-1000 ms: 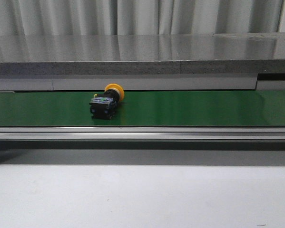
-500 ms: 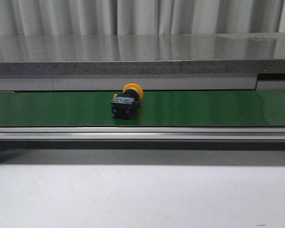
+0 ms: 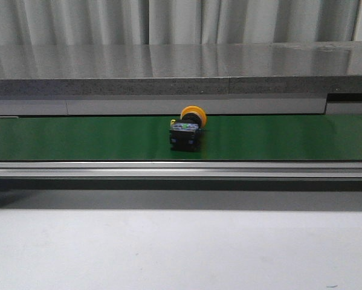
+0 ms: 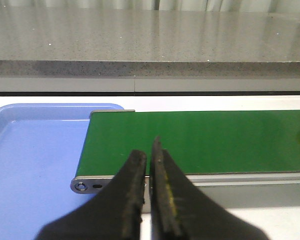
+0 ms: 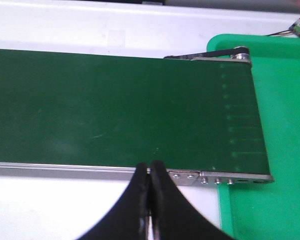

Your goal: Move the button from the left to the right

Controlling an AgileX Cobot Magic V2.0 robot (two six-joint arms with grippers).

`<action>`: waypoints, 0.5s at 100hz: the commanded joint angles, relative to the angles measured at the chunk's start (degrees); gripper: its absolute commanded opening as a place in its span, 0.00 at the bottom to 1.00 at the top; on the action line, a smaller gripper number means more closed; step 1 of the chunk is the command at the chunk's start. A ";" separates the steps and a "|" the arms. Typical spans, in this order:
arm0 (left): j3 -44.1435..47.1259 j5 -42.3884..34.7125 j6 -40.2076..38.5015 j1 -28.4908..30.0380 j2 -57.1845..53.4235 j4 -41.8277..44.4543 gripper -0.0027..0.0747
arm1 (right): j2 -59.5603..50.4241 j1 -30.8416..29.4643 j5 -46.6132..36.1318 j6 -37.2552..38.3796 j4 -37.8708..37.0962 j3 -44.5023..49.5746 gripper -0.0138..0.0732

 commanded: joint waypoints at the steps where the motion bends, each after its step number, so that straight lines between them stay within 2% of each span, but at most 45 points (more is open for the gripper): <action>1: -1.60 -4.77 -0.05 -0.51 0.50 -0.94 0.04 | 3.24 0.11 -2.03 -0.16 2.12 -4.38 0.08; 30: -1.60 -4.77 -0.05 -0.51 0.50 -0.94 0.04 | 9.33 0.11 -2.86 -0.16 4.14 -6.86 0.10; 40: -1.60 -4.77 -0.05 -0.51 0.50 -0.94 0.04 | 9.87 0.11 -2.75 -0.16 4.14 -6.86 0.21; 50: -1.60 -4.77 -0.05 -0.51 0.50 -0.94 0.04 | 9.98 0.11 -2.63 -0.16 4.14 -6.86 0.42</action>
